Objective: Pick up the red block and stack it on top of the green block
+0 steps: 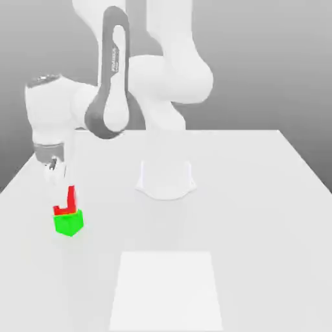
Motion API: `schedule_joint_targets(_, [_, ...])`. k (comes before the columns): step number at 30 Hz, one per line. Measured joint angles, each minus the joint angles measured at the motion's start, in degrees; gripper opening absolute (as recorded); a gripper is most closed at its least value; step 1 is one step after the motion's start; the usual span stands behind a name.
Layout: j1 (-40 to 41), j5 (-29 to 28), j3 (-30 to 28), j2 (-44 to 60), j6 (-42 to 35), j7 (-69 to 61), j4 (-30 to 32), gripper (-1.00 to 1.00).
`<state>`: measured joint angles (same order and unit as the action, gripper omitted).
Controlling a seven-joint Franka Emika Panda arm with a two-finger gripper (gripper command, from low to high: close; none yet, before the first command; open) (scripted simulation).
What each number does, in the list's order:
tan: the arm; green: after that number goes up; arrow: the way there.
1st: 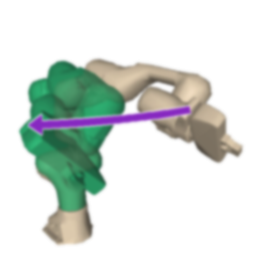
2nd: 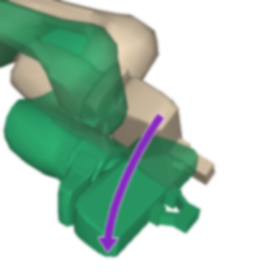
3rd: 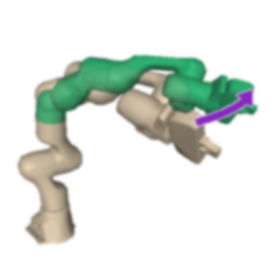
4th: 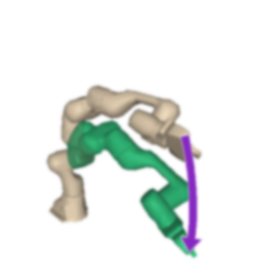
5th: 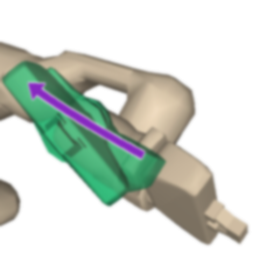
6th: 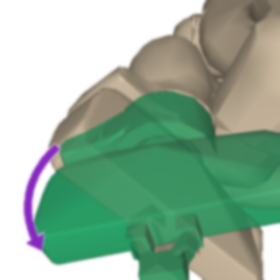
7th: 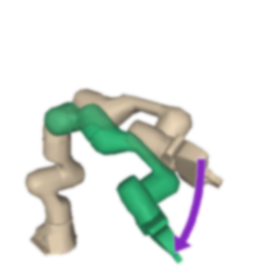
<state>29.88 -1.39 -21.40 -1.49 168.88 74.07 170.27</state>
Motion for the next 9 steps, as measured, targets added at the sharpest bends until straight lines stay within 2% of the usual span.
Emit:
schedule_joint_targets(5, [0.0,0.8,0.1,0.8,0.8,-0.6,0.0,1.00])
schedule_joint_targets(9, [2.1,-3.6,0.8,-4.5,-4.4,2.4,0.0,1.00])
